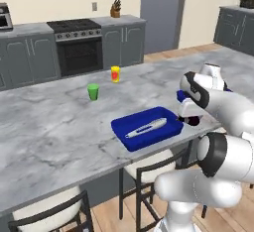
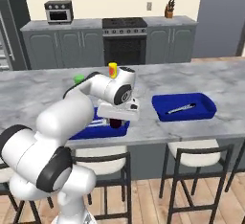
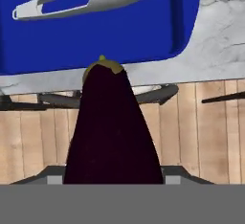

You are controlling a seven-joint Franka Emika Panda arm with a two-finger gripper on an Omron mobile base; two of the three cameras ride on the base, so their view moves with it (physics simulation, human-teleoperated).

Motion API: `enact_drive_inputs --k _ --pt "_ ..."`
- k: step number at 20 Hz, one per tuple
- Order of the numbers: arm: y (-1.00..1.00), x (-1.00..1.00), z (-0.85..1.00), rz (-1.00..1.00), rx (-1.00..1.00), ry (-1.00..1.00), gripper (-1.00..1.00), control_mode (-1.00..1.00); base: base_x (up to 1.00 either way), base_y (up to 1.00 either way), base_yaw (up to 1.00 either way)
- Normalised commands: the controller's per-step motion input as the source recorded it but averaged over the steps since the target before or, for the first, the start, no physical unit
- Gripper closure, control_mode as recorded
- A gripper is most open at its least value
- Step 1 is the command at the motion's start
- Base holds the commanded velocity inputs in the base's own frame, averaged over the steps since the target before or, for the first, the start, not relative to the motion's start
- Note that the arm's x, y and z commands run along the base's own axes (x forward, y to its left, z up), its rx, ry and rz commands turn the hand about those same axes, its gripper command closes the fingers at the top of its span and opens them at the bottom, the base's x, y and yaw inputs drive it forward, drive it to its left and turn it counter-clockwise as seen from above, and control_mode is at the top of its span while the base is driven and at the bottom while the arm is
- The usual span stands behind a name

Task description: Gather the eggplant and squash from the fridge and place them on a tray on the dining counter. Then gather the chicken drumstick and fish from the fridge and place them on the other tray.

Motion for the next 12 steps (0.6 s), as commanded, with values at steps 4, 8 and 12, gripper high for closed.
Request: enact_drive_inputs --k 4,8,12 --pt "0.00 0.00 0.00 0.00 0.00 0.00 1.00 1.00 0.37 -0.57 0.48" --pt "0.00 0.00 0.00 0.00 0.00 0.00 1.00 1.00 0.66 -0.51 0.32" --pt "0.00 0.00 0.00 0.00 0.00 0.00 1.00 1.00 0.43 -0.10 0.16"
